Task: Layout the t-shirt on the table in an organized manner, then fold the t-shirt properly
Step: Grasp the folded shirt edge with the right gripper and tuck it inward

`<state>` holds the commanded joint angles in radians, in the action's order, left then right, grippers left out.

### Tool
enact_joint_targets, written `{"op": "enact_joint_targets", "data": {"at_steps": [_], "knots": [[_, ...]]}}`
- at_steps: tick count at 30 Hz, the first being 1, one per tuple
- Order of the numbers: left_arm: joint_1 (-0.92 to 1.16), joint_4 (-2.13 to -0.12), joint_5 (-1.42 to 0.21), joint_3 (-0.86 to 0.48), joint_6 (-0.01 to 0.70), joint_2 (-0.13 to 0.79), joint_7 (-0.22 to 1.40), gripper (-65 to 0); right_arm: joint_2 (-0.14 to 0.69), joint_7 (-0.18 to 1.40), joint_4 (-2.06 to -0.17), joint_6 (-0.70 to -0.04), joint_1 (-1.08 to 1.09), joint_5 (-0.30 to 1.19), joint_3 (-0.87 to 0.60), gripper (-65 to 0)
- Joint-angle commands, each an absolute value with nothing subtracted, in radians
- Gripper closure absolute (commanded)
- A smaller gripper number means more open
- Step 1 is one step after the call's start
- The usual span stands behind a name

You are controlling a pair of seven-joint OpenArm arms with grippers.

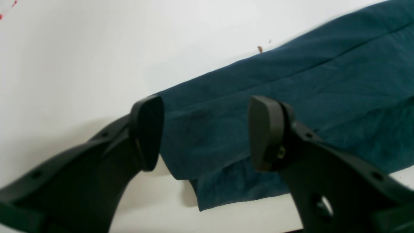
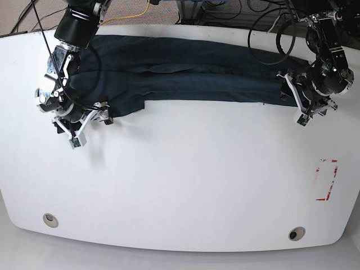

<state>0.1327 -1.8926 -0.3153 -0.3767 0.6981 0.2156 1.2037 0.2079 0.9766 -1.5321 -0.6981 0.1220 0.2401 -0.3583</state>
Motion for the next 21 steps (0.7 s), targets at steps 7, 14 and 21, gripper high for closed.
{"op": "enact_joint_targets", "data": {"at_steps": [7,14,21], "knots": [[0.133,-1.893,-0.315,-0.378,0.698,0.216,1.204,-38.5,0.214,0.977,-1.532,-0.698,0.091,0.239,-0.318,-61.4],[0.133,-1.893,-0.315,-0.378,0.698,0.217,1.204,-38.5,0.214,0.977,-1.532,-0.698,0.058,0.239,-0.315,-61.4],[0.133,-1.891,-0.315,-0.378,0.698,0.216,1.204,-38.5,0.216,0.975,-1.532,-0.698,0.03,0.239,-0.314,-61.4]]}}
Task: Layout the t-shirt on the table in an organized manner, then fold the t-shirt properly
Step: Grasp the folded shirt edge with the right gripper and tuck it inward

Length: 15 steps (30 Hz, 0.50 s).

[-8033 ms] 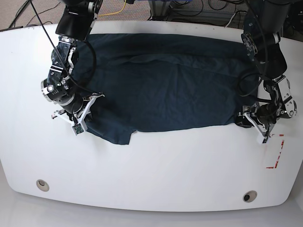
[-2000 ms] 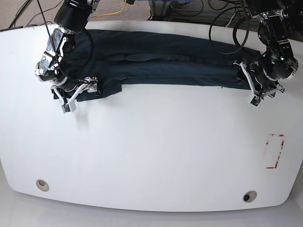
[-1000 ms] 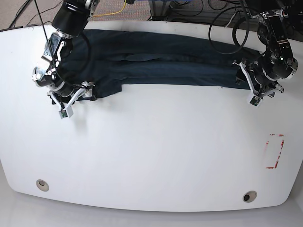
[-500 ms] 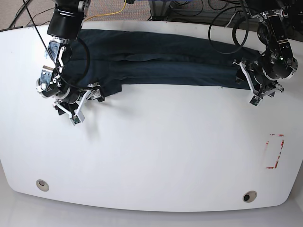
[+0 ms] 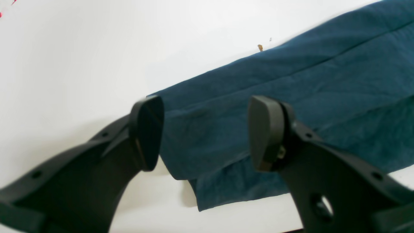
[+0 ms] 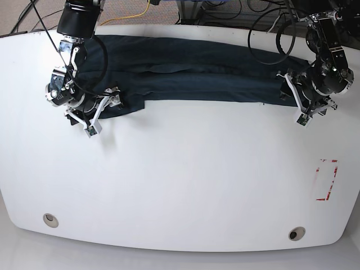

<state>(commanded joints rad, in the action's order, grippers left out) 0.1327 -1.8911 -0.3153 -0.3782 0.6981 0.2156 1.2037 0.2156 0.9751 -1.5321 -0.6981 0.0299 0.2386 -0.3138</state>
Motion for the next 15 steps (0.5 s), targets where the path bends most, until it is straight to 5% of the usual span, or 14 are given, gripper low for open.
{"op": "enact_joint_targets", "data": {"at_steps": [15], "knots": [[0.131,-1.847,-0.315,-0.377,0.698,0.216,1.202,-38.5,0.266,0.972,-1.593,-0.698,0.028,0.236,-0.206,-61.4]]}}
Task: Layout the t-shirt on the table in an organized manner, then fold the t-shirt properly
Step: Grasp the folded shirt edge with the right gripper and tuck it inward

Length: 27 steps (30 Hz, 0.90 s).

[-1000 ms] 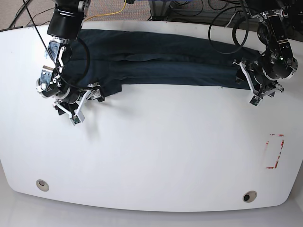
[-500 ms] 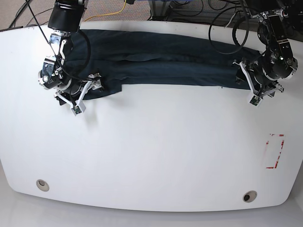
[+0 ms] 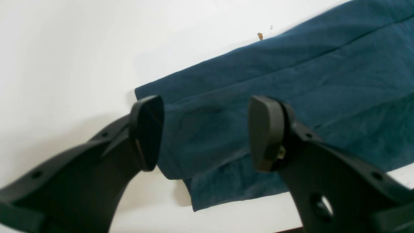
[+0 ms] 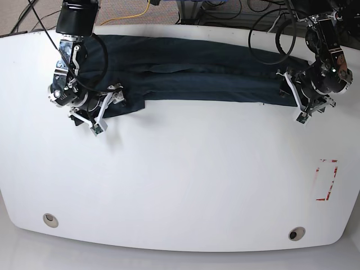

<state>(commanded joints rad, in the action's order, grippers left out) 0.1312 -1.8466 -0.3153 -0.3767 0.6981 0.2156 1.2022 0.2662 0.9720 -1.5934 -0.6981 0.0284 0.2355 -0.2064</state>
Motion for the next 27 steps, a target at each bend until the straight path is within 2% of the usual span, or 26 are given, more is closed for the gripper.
{"op": "enact_joint_targets", "data": {"at_steps": [3,13,27], "knots": [[0.131,-1.847,-0.315,-0.377,0.698,0.216,1.202,-38.5,0.289,0.972,-1.644,-0.698,0.03,0.188,-0.163,-61.4],[0.131,-1.847,-0.315,-0.377,0.698,0.216,1.202,-38.5,0.289,0.975,-1.712,-0.698,0.025,0.045,-0.041,-61.4],[0.13,-1.847,-0.315,-0.38,0.698,0.217,1.202,-38.5,0.211,0.966,-1.618,-0.698,0.031,0.044,-0.099,-61.4]]}}
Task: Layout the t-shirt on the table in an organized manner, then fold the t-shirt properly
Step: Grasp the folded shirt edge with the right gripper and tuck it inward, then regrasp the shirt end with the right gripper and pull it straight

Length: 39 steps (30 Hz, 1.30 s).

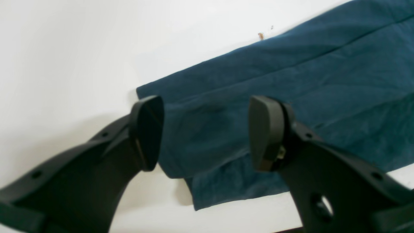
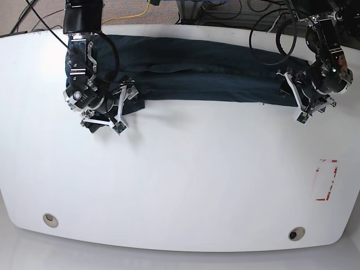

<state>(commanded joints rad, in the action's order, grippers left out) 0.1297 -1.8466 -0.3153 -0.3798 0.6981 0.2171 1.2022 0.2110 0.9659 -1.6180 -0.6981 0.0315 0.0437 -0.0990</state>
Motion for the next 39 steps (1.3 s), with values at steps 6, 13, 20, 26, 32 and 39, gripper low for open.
{"op": "enact_joint_targets", "data": {"at_steps": [6,13,20,26,32,39], "knots": [[0.128,-1.847,-0.315,-0.38,0.698,0.219,1.202,-38.5,0.193,0.929,-1.593,-0.698,0.033,0.044,-0.131,-61.2],[0.127,-1.845,-0.315,-0.38,0.698,0.22,1.202,-38.5,0.191,0.928,-1.592,-0.698,0.031,0.044,-0.136,-55.2],[0.127,-1.845,-0.315,-0.377,0.698,0.22,1.201,-38.5,0.189,0.928,-1.592,-0.698,0.031,0.044,-0.137,-30.0],[0.125,-1.845,-0.315,-0.377,0.698,0.22,1.201,-38.5,0.173,0.928,-1.612,-0.698,0.031,0.044,-0.137,-11.7],[0.125,-1.845,-0.315,-0.377,0.698,0.22,1.199,-38.5,0.17,0.932,-1.676,-0.698,0.024,0.044,-0.137,-3.2],[0.125,-1.845,-0.315,-0.378,0.698,0.222,1.199,-38.5,0.145,0.935,-1.741,-0.698,0.022,0.042,-0.139,-21.1]]}}
